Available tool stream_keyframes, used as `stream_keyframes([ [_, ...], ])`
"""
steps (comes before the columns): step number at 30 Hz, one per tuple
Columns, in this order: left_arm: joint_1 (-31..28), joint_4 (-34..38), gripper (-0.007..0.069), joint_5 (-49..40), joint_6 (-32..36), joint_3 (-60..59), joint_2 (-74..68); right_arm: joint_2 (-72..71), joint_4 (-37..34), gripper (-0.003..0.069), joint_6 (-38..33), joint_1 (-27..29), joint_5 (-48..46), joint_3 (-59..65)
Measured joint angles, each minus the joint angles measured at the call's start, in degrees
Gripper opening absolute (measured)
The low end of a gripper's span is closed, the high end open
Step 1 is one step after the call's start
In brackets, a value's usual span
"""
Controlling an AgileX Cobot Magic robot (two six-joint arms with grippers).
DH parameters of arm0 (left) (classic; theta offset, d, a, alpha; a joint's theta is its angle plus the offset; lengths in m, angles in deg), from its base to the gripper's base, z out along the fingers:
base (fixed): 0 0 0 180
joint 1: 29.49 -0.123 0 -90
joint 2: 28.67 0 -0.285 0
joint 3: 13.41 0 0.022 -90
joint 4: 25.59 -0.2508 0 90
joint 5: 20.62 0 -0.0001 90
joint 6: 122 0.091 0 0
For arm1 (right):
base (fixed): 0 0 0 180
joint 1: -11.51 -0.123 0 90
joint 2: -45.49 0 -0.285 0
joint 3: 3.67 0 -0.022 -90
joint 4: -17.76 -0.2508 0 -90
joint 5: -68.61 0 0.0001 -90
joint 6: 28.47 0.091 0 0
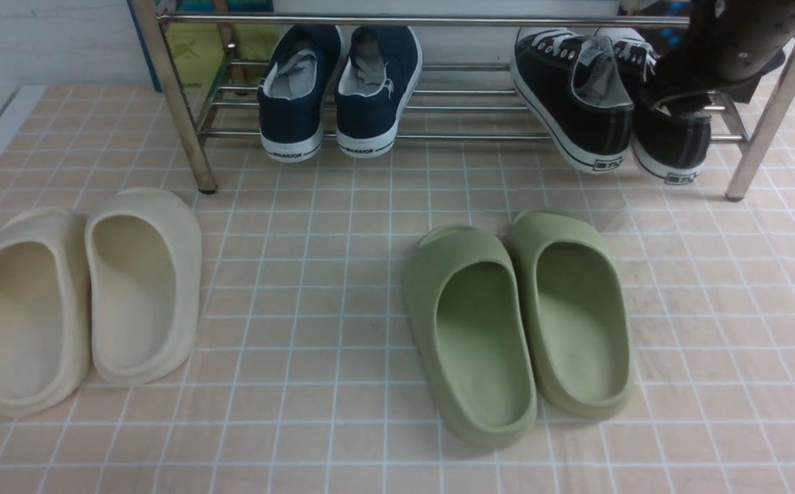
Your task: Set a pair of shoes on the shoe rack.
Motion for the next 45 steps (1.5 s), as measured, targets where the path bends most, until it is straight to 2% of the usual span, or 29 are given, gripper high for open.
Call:
stream_keyframes([
  [1,0.0,-0.06,0.0238,0.0,0.0,0.0,0.0,-0.26,-0.14,0.0372,0.0,0.0,-0.33,0.0],
  [5,0.0,-0.68,0.0238,-0.05,0.0,0.0,0.0,-7.29,-5.04,0.0114,0.0,0.0,-4.14,3.13],
  [7,0.0,-0.81,0.0238,-0.05,0.0,0.0,0.0,-11.91,-7.88,0.0012,0.0,0.0,-3.38,7.65],
  [8,0.0,-0.86,0.0238,-0.05,0.0,0.0,0.0,-14.6,-8.9,-0.0009,0.0,0.0,-2.43,10.4],
  [9,0.0,-0.86,0.0238,-0.05,0.0,0.0,0.0,-15.76,-9.06,-0.0013,0.0,0.0,-2.16,11.0],
  [16,0.0,-1.01,0.0238,-0.12,0.0,0.0,0.0,-40.6,-12.82,-0.0018,0.04,0.0,8.62,35.7],
  [24,0.0,-1.01,0.0238,-0.12,0.0,0.0,0.0,-62.17,-12.99,-0.0018,0.04,0.0,11.54,49.76],
  [33,0.0,-1.01,0.0238,-0.12,0.0,0.0,0.0,-75.72,-13.32,-0.0012,0.04,0.0,9.74,53.02],
  [43,0.0,-1.01,0.0238,-0.12,0.0,0.0,0.0,-79.01,-12.9,-0.0006,0.04,-0.02,7.57,53.08],
  [45,0.0,-1.01,0.0238,-0.12,0.0,0.0,0.0,-79.18,-13.0,-0.0005,0.54,-1.68,8.69,54.01],
])
